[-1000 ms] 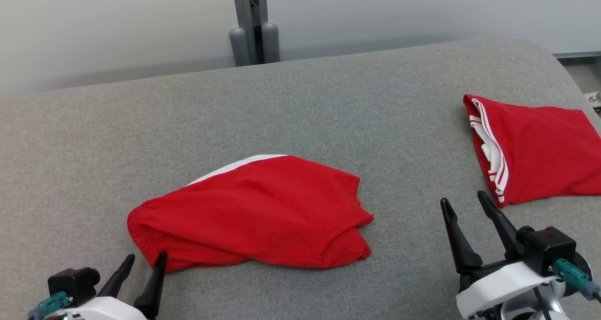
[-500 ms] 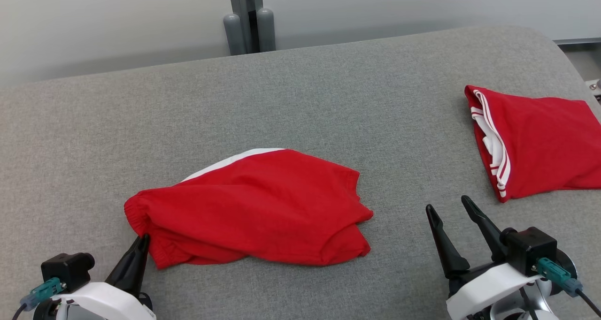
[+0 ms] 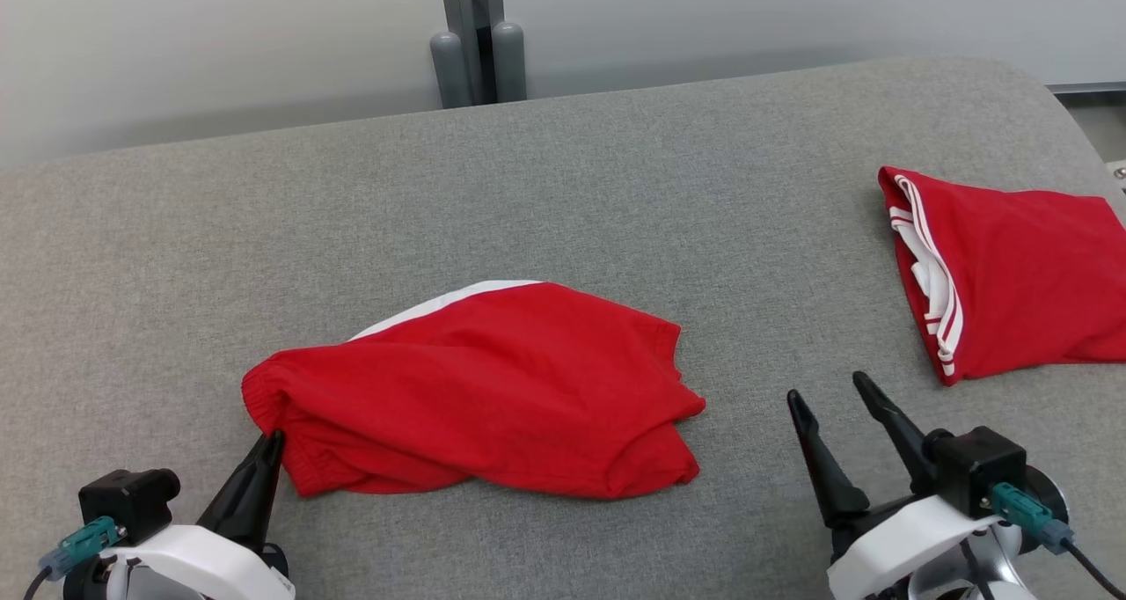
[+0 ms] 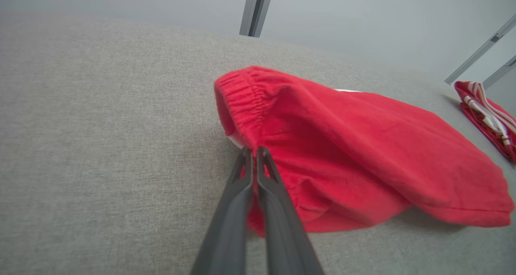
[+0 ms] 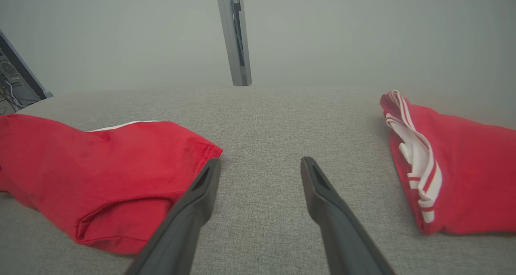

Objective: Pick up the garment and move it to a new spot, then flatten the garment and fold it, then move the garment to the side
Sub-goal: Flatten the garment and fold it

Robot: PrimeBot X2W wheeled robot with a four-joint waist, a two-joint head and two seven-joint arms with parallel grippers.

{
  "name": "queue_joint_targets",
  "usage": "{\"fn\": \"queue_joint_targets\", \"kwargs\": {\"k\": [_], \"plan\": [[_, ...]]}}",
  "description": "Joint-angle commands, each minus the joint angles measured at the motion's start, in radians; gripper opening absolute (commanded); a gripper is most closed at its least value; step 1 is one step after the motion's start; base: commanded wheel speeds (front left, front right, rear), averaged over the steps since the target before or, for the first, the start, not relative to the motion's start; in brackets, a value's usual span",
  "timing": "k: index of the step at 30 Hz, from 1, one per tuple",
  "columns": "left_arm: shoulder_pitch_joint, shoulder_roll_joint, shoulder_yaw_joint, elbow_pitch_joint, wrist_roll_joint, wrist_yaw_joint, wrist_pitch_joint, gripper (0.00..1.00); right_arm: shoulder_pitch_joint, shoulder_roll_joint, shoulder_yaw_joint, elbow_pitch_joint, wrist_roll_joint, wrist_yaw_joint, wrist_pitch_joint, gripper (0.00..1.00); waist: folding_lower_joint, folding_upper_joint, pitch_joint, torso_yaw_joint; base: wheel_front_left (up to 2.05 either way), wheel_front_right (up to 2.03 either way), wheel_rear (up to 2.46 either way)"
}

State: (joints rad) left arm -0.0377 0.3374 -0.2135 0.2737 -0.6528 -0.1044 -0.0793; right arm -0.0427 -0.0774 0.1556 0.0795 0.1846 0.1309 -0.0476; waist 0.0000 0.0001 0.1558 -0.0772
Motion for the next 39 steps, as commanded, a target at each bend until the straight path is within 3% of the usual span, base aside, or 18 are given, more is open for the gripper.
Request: {"fn": "queue_joint_targets", "kwargs": {"k": [1, 11, 15, 25, 32, 36, 39], "plan": [[-0.019, 0.009, -0.001, -0.009, 0.002, -0.001, -0.001, 0.0, -0.002, -0.018, 0.026, 0.01, 0.004, 0.0, 0.009, 1.0, 0.0, -0.0001, -0.002, 0.002, 0.0, 0.0, 0.0], [-0.026, 0.018, -0.02, -0.089, 0.015, -0.002, 0.006, 0.0, 0.013, -0.039, 0.111, 0.054, 0.032, 0.0, 0.008, 1.0, 0.0, -0.0001, -0.012, 0.009, 0.0, 0.0, 0.0], [-0.028, 0.03, -0.043, -0.207, 0.028, 0.008, 0.048, 0.0, 0.018, -0.035, 0.113, 0.064, 0.039, 0.0, 0.003, 1.0, 0.0, -0.0001, -0.023, 0.011, 0.0, 0.0, 0.0], [0.022, 0.087, -0.098, -0.616, -0.03, 0.046, 0.3, 0.0, 0.03, -0.032, 0.096, 0.073, 0.045, 0.0, -0.009, 1.0, 0.0, -0.0001, -0.066, -0.001, 0.0, 0.0, 0.0], [0.002, 0.104, -0.1, -0.821, -0.072, 0.049, 0.364, 0.0, 0.04, -0.022, 0.082, 0.067, 0.041, 0.0, -0.015, 1.0, 0.0, -0.0001, -0.082, -0.014, 0.0, 0.0, 0.0], [-0.063, 0.102, -0.101, -0.888, -0.084, 0.043, 0.385, 0.0, 0.036, -0.015, 0.072, 0.055, 0.038, 0.0, -0.019, 1.0, 0.0, -0.0001, -0.077, -0.031, 0.0, 0.0, 0.0], [-0.13, 0.101, -0.092, -0.857, -0.06, 0.045, 0.393, 0.0, 0.021, -0.01, 0.069, 0.048, 0.039, 0.0, -0.023, 1.0, 0.0, -0.0001, -0.067, -0.053, 0.0, 0.0, 0.0]]}}
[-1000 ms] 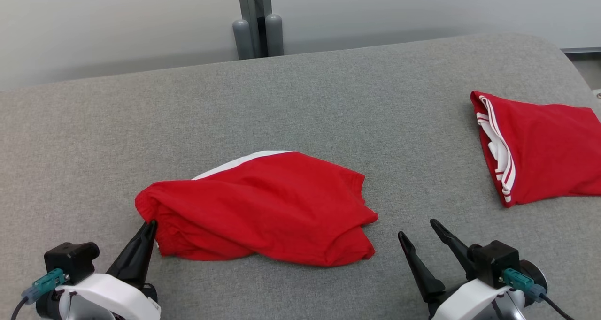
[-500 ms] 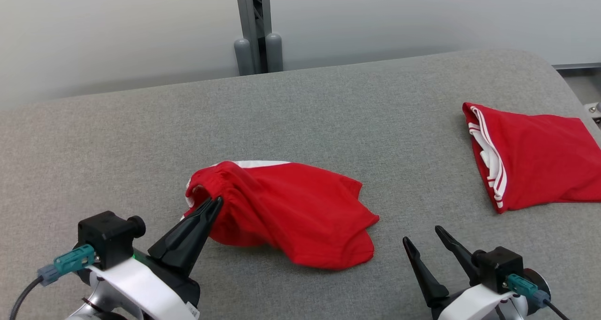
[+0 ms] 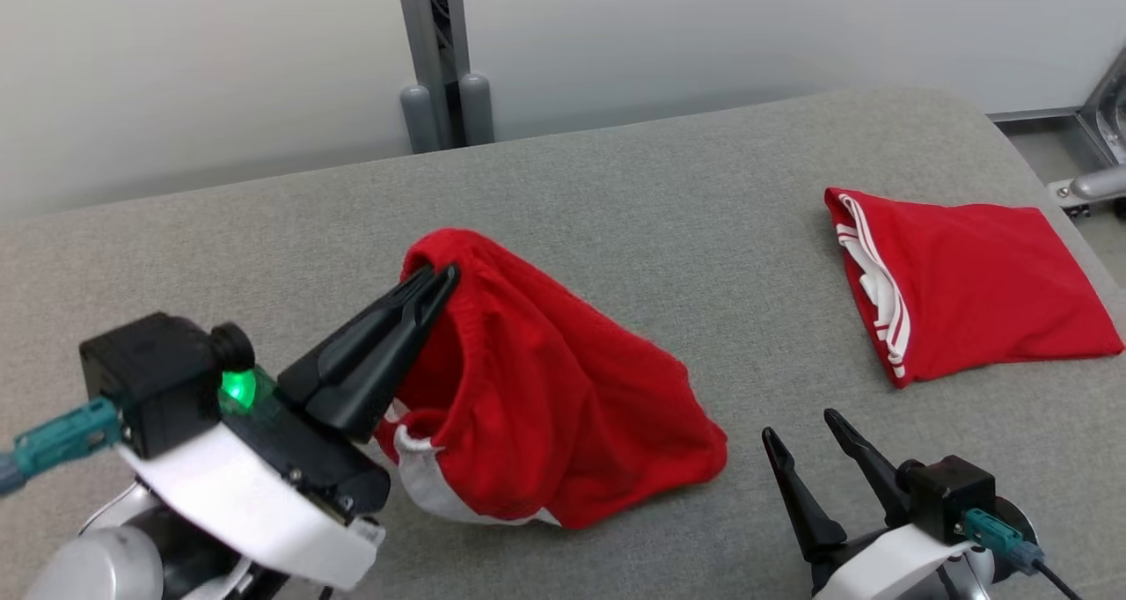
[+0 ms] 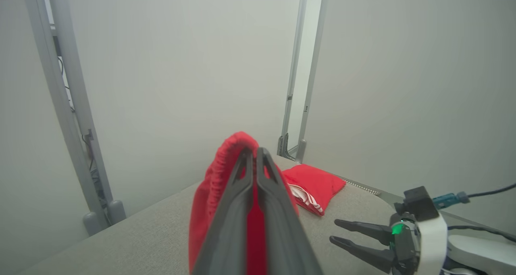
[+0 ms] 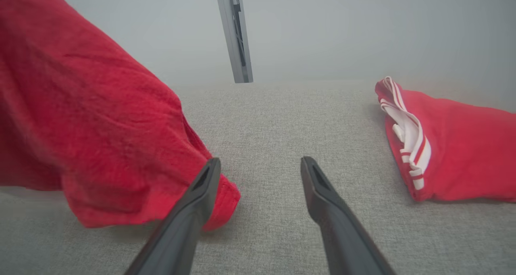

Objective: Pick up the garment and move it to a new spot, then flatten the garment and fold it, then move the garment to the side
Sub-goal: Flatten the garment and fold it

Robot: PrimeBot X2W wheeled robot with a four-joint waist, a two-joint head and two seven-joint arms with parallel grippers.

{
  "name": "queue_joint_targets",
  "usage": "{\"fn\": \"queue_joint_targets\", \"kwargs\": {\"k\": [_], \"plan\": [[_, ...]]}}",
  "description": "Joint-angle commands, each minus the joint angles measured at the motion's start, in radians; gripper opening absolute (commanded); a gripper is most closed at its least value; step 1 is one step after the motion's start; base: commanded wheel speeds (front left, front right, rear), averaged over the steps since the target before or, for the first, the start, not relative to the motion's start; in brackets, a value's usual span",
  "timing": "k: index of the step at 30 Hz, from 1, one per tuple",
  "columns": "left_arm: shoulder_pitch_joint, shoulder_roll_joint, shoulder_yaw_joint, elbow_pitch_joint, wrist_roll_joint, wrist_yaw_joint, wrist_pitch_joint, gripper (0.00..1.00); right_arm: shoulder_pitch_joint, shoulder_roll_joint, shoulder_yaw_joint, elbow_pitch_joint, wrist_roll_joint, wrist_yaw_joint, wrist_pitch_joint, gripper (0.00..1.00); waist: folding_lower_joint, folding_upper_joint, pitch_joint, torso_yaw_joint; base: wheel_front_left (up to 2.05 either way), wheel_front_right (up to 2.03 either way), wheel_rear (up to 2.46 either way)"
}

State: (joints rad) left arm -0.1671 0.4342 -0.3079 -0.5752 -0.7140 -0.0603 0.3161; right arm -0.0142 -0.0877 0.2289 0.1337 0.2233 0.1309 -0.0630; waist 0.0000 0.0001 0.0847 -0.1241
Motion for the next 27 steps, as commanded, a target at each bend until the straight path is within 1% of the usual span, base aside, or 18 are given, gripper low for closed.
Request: {"fn": "queue_joint_targets", "kwargs": {"k": [1, 5, 6, 10, 14, 17, 22, 24, 25, 26, 27], "plan": [[-0.022, -0.005, 0.001, 0.015, -0.003, 0.002, -0.003, 0.0, -0.012, 0.002, -0.005, -0.008, 0.002, 0.0, -0.01, 1.0, 0.0, -0.0001, 0.01, -0.015, 0.0, 0.0, 0.0], [-0.108, -0.022, 0.014, 0.184, -0.001, 0.0, -0.006, 0.0, -0.028, 0.009, -0.001, -0.01, 0.005, 0.0, -0.017, 1.0, 0.0, -0.0001, 0.034, -0.056, 0.0, 0.0, 0.0], [-0.151, -0.032, 0.028, 0.296, -0.004, 0.0, -0.026, 0.0, -0.041, 0.013, 0.003, -0.008, 0.007, 0.0, -0.021, 1.0, 0.0, -0.0001, 0.05, -0.08, 0.0, 0.0, 0.0], [-0.217, -0.04, 0.054, 0.56, -0.006, 0.003, -0.052, 0.0, -0.065, 0.023, 0.013, -0.003, 0.015, 0.0, -0.038, 1.0, 0.0, -0.0001, 0.093, -0.131, 0.0, 0.0, 0.0], [-0.276, -0.038, 0.077, 0.787, -0.005, -0.011, -0.095, 0.0, -0.087, 0.028, 0.019, 0.009, 0.024, 0.0, -0.058, 1.0, 0.0, -0.0001, 0.135, -0.182, 0.0, 0.0, 0.0], [-0.313, -0.029, 0.083, 0.916, 0.006, -0.019, -0.127, 0.0, -0.105, 0.033, 0.017, 0.021, 0.031, 0.0, -0.076, 1.0, 0.0, -0.0001, 0.165, -0.211, 0.0, 0.0, 0.0], [-0.364, -0.031, 0.073, 1.053, 0.021, -0.036, -0.178, 0.01, -0.12, 0.035, 0.01, 0.04, 0.042, 0.0, -0.102, 1.0, 0.0, -0.0001, 0.19, -0.232, 0.0, 0.0, 0.0], [-0.375, -0.038, 0.073, 1.086, 0.017, -0.039, -0.2, 0.39, -0.124, 0.034, 0.006, 0.05, 0.042, 0.0, -0.107, 1.0, 0.0, -0.0001, 0.192, -0.233, 0.0, 0.0, 0.0], [-0.38, -0.04, 0.073, 1.097, 0.017, -0.042, -0.212, 0.78, -0.124, 0.035, 0.003, 0.054, 0.042, 0.0, -0.111, 1.0, 0.0, -0.0001, 0.192, -0.232, 0.0, 0.0, 0.0], [-0.38, -0.04, 0.07, 1.104, 0.019, -0.044, -0.221, 1.0, -0.123, 0.035, 0.001, 0.057, 0.044, 0.0, -0.114, 1.0, 0.0, -0.0001, 0.19, -0.229, 0.0, 0.0, 0.0], [-0.382, -0.041, 0.069, 1.108, 0.022, -0.045, -0.238, 1.0, -0.121, 0.035, -0.002, 0.059, 0.047, 0.0, -0.118, 1.0, 0.0, -0.0001, 0.188, -0.226, 0.0, 0.0, 0.0]]}}
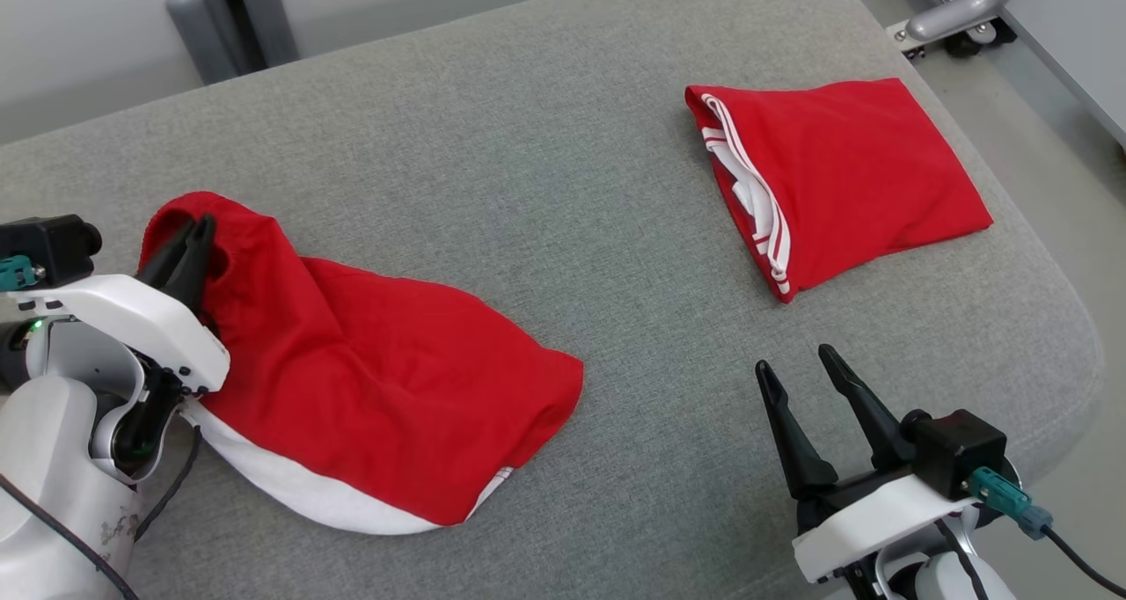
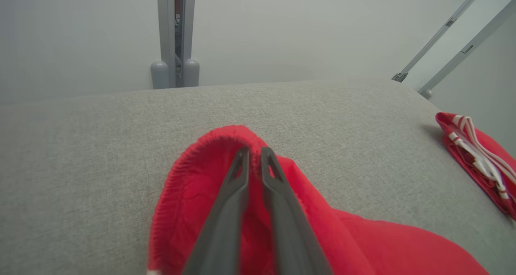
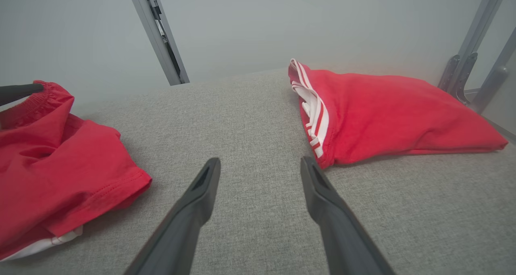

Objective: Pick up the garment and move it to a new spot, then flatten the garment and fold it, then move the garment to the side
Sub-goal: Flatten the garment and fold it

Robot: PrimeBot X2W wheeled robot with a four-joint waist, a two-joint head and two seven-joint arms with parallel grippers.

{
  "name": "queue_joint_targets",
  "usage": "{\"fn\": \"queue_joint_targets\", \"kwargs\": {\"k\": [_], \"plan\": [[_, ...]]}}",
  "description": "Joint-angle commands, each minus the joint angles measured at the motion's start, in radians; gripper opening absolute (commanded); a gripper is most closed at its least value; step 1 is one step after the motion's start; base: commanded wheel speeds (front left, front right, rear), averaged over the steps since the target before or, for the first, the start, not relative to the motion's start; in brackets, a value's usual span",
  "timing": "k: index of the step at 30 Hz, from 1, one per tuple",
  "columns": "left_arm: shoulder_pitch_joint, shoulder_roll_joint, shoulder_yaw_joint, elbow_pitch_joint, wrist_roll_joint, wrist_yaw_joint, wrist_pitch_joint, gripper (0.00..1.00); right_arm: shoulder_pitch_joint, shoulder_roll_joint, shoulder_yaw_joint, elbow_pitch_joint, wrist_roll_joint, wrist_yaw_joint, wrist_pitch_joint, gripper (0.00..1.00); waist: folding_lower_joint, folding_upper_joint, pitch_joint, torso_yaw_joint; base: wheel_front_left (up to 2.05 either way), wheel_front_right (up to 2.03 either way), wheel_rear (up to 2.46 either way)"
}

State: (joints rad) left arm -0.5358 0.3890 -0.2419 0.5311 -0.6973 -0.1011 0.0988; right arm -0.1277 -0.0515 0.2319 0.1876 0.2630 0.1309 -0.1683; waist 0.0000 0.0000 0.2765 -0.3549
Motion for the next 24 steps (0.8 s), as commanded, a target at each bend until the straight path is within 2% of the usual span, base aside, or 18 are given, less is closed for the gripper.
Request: {"fn": "queue_joint_targets", "kwargs": {"k": [1, 5, 9, 16, 20, 24], "plan": [[-0.013, 0.002, 0.003, 0.005, 0.009, -0.006, -0.037, 1.0, -0.006, -0.002, -0.008, 0.007, 0.01, 0.0, -0.012, 1.0, 0.0, 0.0, -0.009, 0.01, 0.0, 0.0, 0.0], [0.002, 0.001, 0.003, -0.008, 0.02, -0.007, -0.092, 1.0, -0.004, -0.002, -0.014, 0.007, 0.008, 0.0, -0.017, 1.0, 0.0, 0.0, -0.025, 0.028, 0.0, 0.0, 0.0], [0.041, -0.003, 0.009, -0.07, 0.047, 0.022, -0.171, 1.0, 0.007, -0.002, -0.025, -0.003, -0.003, 0.0, -0.011, 1.0, 0.0, 0.0, -0.048, 0.064, 0.0, 0.0, 0.0], [0.18, -0.005, 0.05, -0.285, 0.101, 0.156, -0.29, 1.0, 0.034, -0.002, -0.049, -0.038, -0.025, 0.0, 0.016, 1.0, 0.0, 0.0, -0.093, 0.149, 0.0, 0.0, 0.0], [0.299, -0.005, 0.068, -0.435, 0.131, 0.242, -0.306, 1.0, 0.051, -0.002, -0.055, -0.06, -0.04, 0.0, 0.039, 1.0, 0.0, 0.0, -0.124, 0.199, 0.0, 0.0, 0.0], [0.414, -0.004, 0.08, -0.573, 0.16, 0.309, -0.316, 1.0, 0.073, -0.003, -0.059, -0.078, -0.053, 0.0, 0.061, 1.0, 0.0, 0.0, -0.151, 0.237, 0.0, 0.0, 0.0]]}}
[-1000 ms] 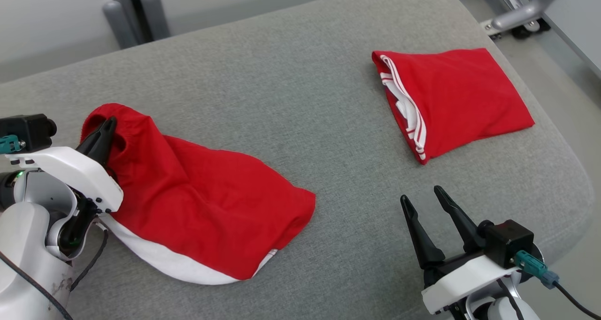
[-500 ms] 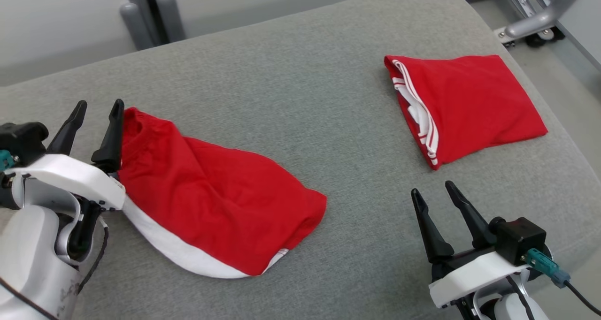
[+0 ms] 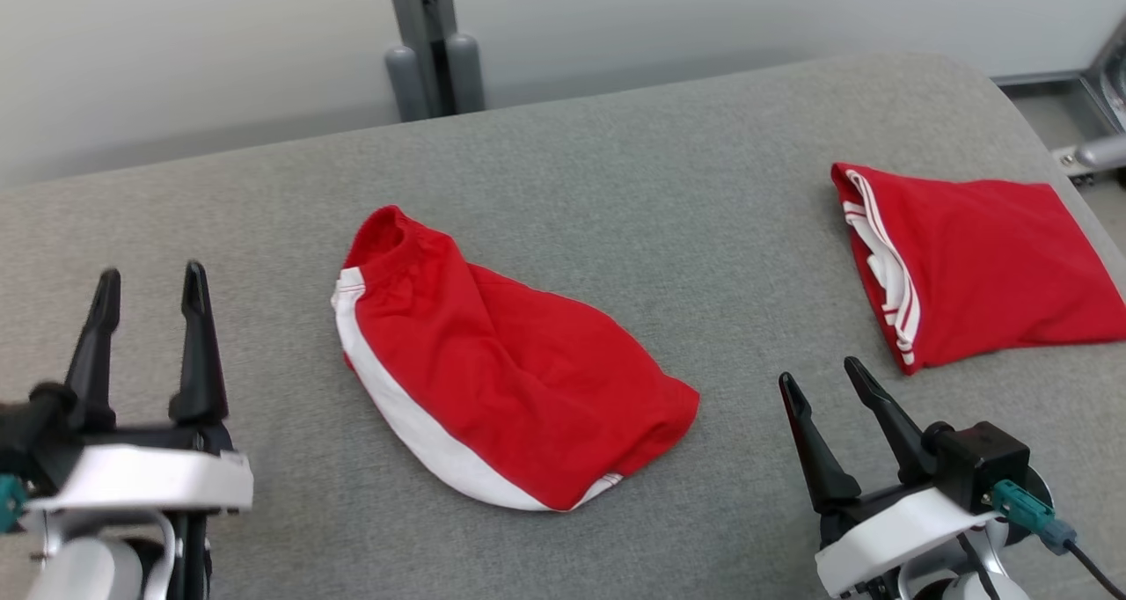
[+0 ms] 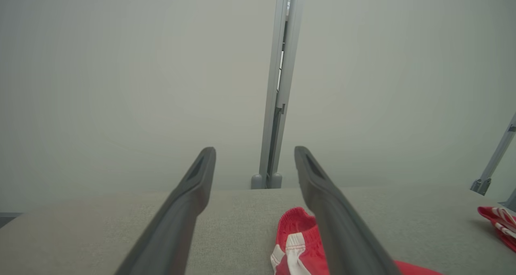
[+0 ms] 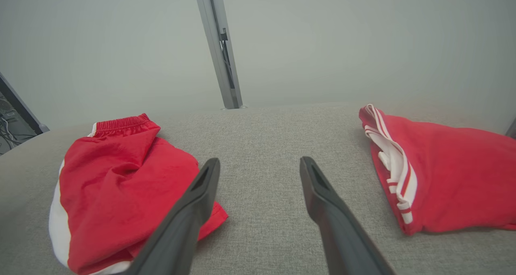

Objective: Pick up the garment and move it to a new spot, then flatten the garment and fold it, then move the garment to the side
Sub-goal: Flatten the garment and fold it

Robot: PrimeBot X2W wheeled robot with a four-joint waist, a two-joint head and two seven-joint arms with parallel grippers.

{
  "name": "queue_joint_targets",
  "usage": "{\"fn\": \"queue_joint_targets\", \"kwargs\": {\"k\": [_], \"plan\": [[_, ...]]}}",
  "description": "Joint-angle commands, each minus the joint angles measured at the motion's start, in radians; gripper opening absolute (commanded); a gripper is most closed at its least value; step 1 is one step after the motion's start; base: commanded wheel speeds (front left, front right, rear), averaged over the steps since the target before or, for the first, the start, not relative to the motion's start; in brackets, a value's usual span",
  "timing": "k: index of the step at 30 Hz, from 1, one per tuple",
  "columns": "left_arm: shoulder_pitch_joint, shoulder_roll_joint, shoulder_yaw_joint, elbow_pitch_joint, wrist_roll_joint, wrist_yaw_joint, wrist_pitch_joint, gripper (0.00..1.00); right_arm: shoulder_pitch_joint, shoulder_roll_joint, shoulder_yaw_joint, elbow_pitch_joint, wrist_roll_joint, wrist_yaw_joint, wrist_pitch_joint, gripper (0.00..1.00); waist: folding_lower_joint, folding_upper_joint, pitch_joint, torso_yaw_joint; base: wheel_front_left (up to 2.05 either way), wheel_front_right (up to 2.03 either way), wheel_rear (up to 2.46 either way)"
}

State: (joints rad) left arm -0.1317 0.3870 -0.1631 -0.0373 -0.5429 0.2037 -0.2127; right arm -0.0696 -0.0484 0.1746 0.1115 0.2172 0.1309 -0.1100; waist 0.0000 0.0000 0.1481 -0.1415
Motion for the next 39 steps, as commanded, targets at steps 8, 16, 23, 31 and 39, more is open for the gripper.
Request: {"fn": "queue_joint_targets", "kwargs": {"k": [8, 16, 23, 31, 39], "plan": [[0.187, 0.014, -0.03, -0.171, 0.075, 0.083, 0.011, 1.0, 0.05, -0.01, -0.016, -0.043, -0.018, 0.0, 0.044, 1.0, 0.0, 0.0, -0.07, 0.071, 0.0, 0.0, 0.0], [0.255, 0.002, -0.086, -0.176, 0.104, 0.106, 0.032, 1.0, 0.096, -0.012, -0.016, -0.081, -0.014, 0.0, 0.073, 1.0, 0.0, 0.0, -0.11, 0.078, 0.0, 0.0, 0.0], [0.262, 0.002, -0.101, -0.151, 0.095, 0.104, 0.048, 1.0, 0.131, -0.009, -0.027, -0.102, -0.02, 0.0, 0.085, 1.0, 0.0, 0.0, -0.125, 0.075, 0.0, 0.0, 0.0], [0.253, 0.001, -0.103, -0.15, 0.091, 0.107, 0.051, 1.0, 0.135, -0.007, -0.027, -0.115, -0.024, 0.0, 0.088, 1.0, 0.0, 0.0, -0.125, 0.067, 0.0, 0.0, 0.0], [0.228, 0.008, -0.121, -0.159, 0.102, 0.1, 0.072, 1.0, 0.121, -0.006, -0.03, -0.122, -0.022, 0.0, 0.085, 1.0, 0.0, 0.0, -0.122, 0.058, 0.0, 0.0, 0.0]]}}
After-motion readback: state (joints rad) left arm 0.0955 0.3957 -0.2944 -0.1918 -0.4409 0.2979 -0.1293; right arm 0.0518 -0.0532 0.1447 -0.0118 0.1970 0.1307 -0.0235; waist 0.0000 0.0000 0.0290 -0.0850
